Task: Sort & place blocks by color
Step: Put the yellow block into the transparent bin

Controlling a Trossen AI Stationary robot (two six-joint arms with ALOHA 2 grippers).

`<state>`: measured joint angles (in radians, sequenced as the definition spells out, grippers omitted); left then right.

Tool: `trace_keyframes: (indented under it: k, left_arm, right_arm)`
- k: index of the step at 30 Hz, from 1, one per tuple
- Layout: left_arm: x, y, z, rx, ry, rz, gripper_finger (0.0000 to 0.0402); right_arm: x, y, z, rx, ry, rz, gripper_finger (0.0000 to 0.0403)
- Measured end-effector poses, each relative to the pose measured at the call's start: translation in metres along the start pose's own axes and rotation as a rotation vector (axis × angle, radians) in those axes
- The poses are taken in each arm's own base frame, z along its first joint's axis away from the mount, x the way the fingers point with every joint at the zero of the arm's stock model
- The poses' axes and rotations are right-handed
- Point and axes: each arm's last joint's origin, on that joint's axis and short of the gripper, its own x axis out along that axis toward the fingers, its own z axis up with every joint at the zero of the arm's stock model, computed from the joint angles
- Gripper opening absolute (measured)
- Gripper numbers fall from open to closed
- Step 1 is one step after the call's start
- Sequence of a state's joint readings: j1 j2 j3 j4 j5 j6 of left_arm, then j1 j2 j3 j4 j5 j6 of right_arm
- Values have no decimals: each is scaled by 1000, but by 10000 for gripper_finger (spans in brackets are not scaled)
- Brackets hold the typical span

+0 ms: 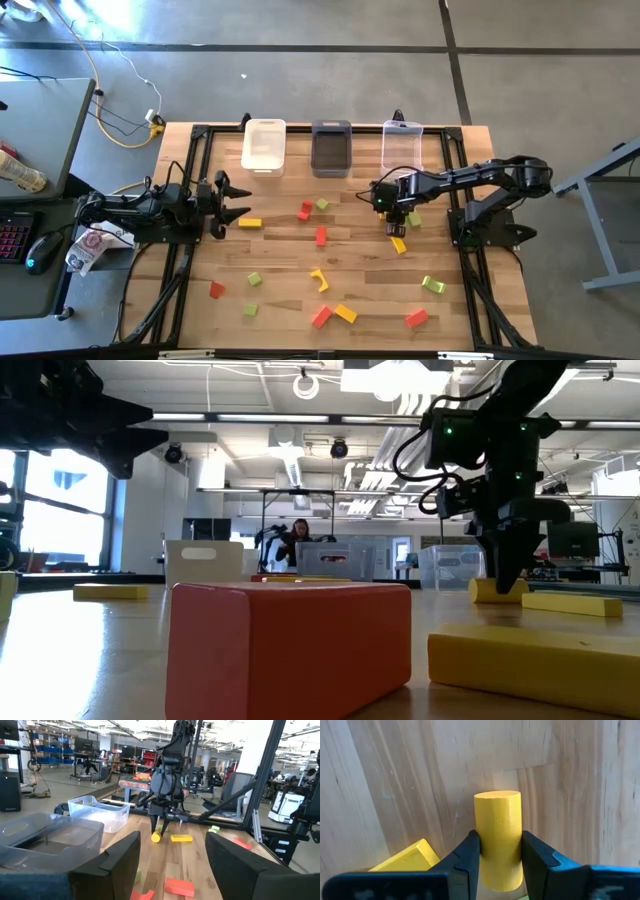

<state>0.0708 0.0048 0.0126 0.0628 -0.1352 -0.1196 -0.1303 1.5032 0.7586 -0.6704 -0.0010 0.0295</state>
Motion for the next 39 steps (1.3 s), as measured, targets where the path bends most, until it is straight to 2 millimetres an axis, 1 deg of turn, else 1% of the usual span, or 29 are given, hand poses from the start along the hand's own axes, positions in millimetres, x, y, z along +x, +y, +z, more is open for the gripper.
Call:
trace_keyframes:
  k: [5,13,23,27,32,36,39]
  left_arm:
    - [0,0,0,0,0,0,211]
    - [0,0,0,0,-1,9,211]
    - [0,0,0,0,-1,11,211]
    - [0,1,0,0,-3,25,211]
    - [0,1,0,0,-4,37,211]
    - [0,1,0,0,-5,37,211]
    - [0,1,0,0,-5,37,211]
  right_arm:
    - [-4,0,-1,44,-10,6,88]
    - [-20,-1,-2,131,-97,-29,88]
    - [-54,-7,2,177,-368,-172,88]
    - [-67,-15,0,225,-441,-245,88]
    - [-79,-30,-3,307,-509,-355,88]
    - [-87,-45,-7,387,-539,-467,87]
    - [-88,-58,-10,445,-530,-564,87]
